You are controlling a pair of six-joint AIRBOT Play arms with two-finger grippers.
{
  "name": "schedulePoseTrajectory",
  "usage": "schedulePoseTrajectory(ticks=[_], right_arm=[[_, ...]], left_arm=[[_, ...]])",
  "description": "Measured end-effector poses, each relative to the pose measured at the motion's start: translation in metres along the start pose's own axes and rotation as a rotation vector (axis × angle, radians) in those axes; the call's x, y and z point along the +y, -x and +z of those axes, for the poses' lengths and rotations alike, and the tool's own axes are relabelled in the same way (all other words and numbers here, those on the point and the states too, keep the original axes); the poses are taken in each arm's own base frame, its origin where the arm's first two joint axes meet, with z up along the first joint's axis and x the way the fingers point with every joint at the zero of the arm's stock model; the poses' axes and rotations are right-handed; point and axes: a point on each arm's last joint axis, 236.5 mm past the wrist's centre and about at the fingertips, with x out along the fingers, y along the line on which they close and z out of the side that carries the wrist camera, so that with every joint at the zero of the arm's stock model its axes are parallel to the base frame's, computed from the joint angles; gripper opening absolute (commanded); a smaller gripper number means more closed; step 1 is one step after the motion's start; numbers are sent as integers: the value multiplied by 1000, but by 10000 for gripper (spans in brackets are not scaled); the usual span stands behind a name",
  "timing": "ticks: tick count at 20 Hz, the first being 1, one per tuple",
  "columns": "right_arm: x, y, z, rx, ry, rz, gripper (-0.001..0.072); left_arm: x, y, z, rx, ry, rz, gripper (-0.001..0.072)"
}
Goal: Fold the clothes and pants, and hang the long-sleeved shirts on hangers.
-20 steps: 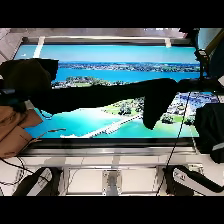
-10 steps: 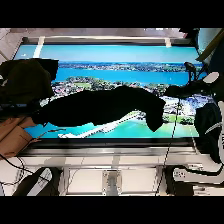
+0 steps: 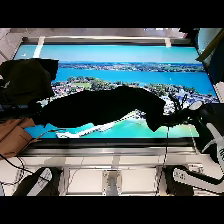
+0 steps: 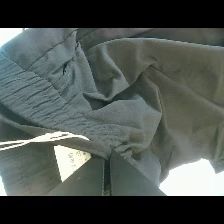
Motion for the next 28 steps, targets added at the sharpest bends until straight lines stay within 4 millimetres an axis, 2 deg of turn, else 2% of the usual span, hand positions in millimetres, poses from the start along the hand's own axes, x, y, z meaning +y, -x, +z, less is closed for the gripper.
schedulePoseTrajectory(ticks=[1, 2, 3, 4, 6, 8, 11, 14, 18, 21, 23, 24, 25, 26, 27, 28], right_arm=[[-3, -4, 2, -24, -8, -6, 548], [-4, -6, 4, -48, -16, -8, 367], [-6, -7, 8, -68, -18, -15, 153], [-7, -7, 12, -87, -19, -19, 103], [-5, -1, 20, -115, -8, -20, 119], [2, 10, 26, -132, 20, -16, 520], [11, 31, 27, -127, 87, -30, 533], [3, 40, 18, -94, 127, -90, 532], [-11, 34, 8, -66, 127, -134, 530], [-20, 25, 8, -70, 116, -155, 524], [-26, 19, 13, -85, 100, -162, 477], [-28, 15, 15, -91, 90, -161, 414], [-30, 11, 17, -96, 80, -155, 310], [-31, 7, 19, -102, 74, -148, 143], [-31, 4, 21, -106, 68, -140, 16], [-30, 1, 23, -112, 61, -132, 10]], left_arm=[[0, 0, 0, 0, 0, 0, 14], [0, 0, 0, 0, 0, 0, 14], [0, 0, 0, 0, 0, 0, 14], [0, 0, 0, 0, 0, 0, 14], [0, 0, 0, 0, 0, 0, 13], [0, 0, 0, 0, 0, 1, 13], [0, 0, 0, 0, 1, 1, 14], [0, 0, 0, 0, 1, 0, 14], [0, 0, 0, 0, 1, 1, 14], [0, 0, 0, 0, 1, 1, 14], [0, 0, 0, -2, 0, 1, 14], [1, 0, 0, -2, 1, 1, 14], [1, 0, 1, -3, 1, 2, 14], [1, 0, 1, -3, 0, 2, 13], [1, 0, 1, -3, 1, 2, 14], [1, 0, 1, -4, 1, 2, 14]])
